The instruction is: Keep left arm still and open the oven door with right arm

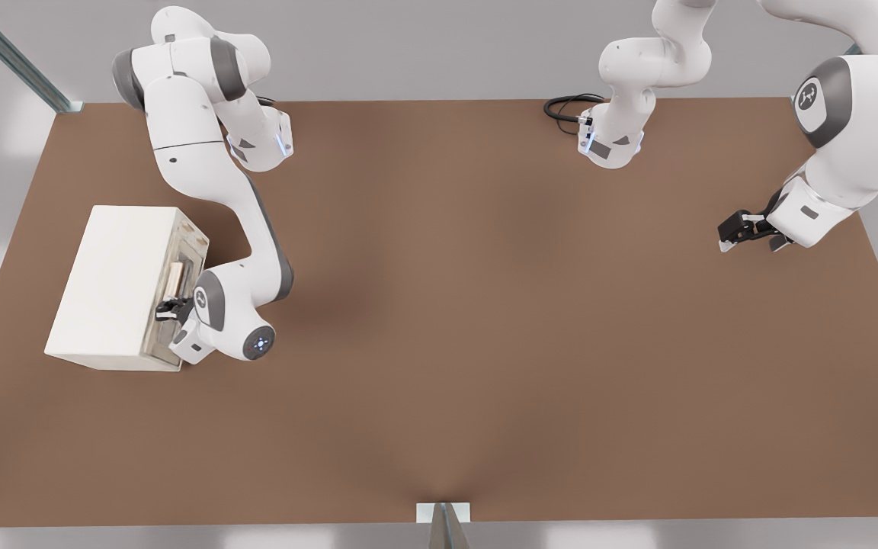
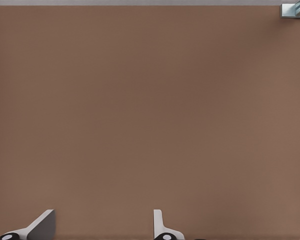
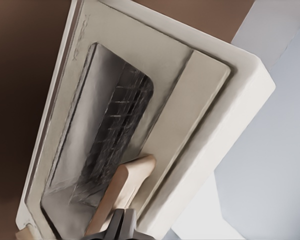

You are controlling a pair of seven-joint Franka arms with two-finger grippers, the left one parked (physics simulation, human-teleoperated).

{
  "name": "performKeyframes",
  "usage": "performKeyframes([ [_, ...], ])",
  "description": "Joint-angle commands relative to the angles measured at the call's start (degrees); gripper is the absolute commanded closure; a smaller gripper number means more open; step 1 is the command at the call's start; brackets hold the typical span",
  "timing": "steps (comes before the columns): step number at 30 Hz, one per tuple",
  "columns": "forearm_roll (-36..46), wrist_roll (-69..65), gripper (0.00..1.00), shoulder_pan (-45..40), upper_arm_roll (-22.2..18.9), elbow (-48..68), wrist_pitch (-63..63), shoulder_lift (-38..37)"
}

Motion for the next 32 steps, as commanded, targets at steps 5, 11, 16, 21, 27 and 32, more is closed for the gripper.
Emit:
performKeyframes([
  [5,6.9,9.1,1.0,5.5,3.0,2.1,-1.3,-0.3],
  [11,40.4,-14.6,0.0,-3.3,3.9,17.8,-3.9,-11.4],
  [16,51.8,-20.1,0.0,-6.3,-3.2,26.5,-8.5,-15.7],
  [21,51.6,-16.9,0.0,-2.8,-8.1,30.4,-14.3,-15.2],
  [27,50.0,-16.5,0.0,-3.6,-7.9,30.6,-12.3,-15.3],
  [32,49.9,-16.1,0.0,-3.5,-8.1,30.4,-11.4,-14.5],
])
